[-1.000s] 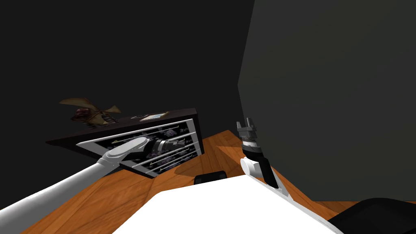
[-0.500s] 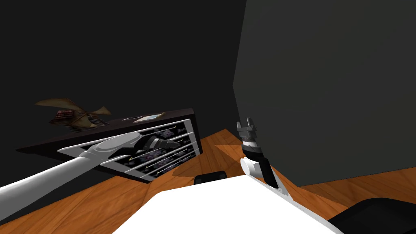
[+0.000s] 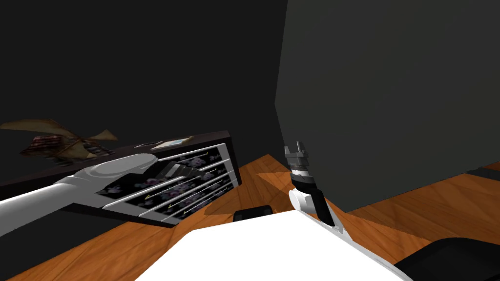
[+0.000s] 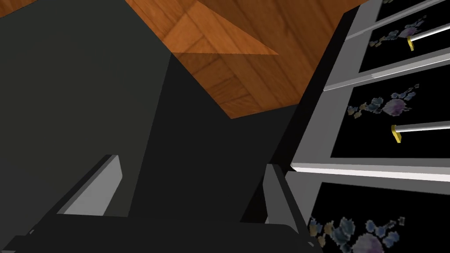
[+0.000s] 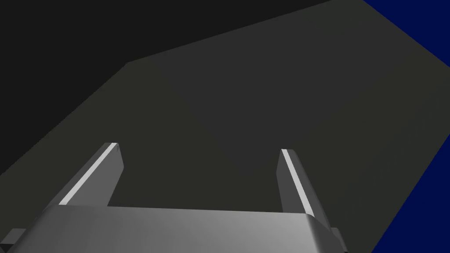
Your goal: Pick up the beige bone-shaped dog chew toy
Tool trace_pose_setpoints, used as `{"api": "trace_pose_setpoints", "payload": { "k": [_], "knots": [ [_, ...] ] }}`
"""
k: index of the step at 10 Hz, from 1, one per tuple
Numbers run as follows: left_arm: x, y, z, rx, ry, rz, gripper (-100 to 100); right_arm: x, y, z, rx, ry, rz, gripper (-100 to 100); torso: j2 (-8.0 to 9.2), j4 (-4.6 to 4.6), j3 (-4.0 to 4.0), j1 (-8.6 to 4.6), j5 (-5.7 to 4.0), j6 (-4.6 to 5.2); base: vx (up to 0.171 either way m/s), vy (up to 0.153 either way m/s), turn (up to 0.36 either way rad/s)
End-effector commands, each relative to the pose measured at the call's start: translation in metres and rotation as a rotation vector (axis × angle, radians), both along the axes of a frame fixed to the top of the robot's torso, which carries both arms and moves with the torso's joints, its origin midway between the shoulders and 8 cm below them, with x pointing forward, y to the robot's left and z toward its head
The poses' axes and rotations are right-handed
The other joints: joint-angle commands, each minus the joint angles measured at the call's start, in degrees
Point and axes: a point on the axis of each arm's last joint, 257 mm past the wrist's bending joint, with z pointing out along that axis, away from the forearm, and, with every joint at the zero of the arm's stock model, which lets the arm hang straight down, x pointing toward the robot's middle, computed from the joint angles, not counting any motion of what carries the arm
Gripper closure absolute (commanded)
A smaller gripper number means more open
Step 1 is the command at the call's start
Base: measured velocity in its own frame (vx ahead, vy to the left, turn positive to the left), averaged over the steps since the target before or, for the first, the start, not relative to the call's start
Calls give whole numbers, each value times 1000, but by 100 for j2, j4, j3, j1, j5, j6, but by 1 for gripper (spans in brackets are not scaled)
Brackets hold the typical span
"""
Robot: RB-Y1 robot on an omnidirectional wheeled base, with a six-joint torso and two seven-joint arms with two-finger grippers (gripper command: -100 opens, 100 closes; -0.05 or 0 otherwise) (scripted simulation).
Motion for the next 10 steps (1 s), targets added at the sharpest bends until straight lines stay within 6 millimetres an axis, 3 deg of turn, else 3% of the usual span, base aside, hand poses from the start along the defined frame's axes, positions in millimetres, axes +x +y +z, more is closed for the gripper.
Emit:
{"api": "trace_pose_setpoints", "payload": {
  "k": [1, 2, 3, 5, 6, 8, 9, 10],
  "knots": [
    [-2, 32, 9, 66, 45, 59, -100, 0, 0, 0, 0, 0, 0, 0, 0, 0, 0, 0, 0, 0, -14, -5, -159],
    [-1, 42, 13, 81, 48, 88, -100, 0, 0, 0, 0, 0, 0, 0, -3, -1, -2, 0, -1, 5, -13, 3, -144],
    [-4, 66, 20, 124, 85, 146, -100, 0, 0, 0, 0, 0, 0, 0, -2, -1, -2, 1, 0, 1, -10, 4, -240],
    [-5, 82, 30, 158, 82, 177, -100, 0, 0, 0, 0, 0, 0, 0, -4, -1, -2, 5, 1, -2, -4, 8, -18],
    [-10, 108, 39, 196, 115, 246, -100, 0, 0, 0, 0, 0, 0, 0, -5, -1, -3, 4, 2, -2, 7, 4, -210],
    [-12, 117, 47, 221, 114, 267, -100, 0, 0, 0, 0, 0, 0, 0, -10, -3, -6, 5, 1, -1, 5, 11, -49],
    [-19, 141, 58, 250, 150, 347, -100, 0, 0, 0, 0, 0, 0, 0, -8, -2, -5, 5, 2, -3, 16, 11, -167],
    [-21, 148, 64, 269, 144, 357, -100, 0, 0, 0, 0, 0, 0, 0, -12, -3, -7, 5, 1, 4, 17, 17, -123]
  ]
}}
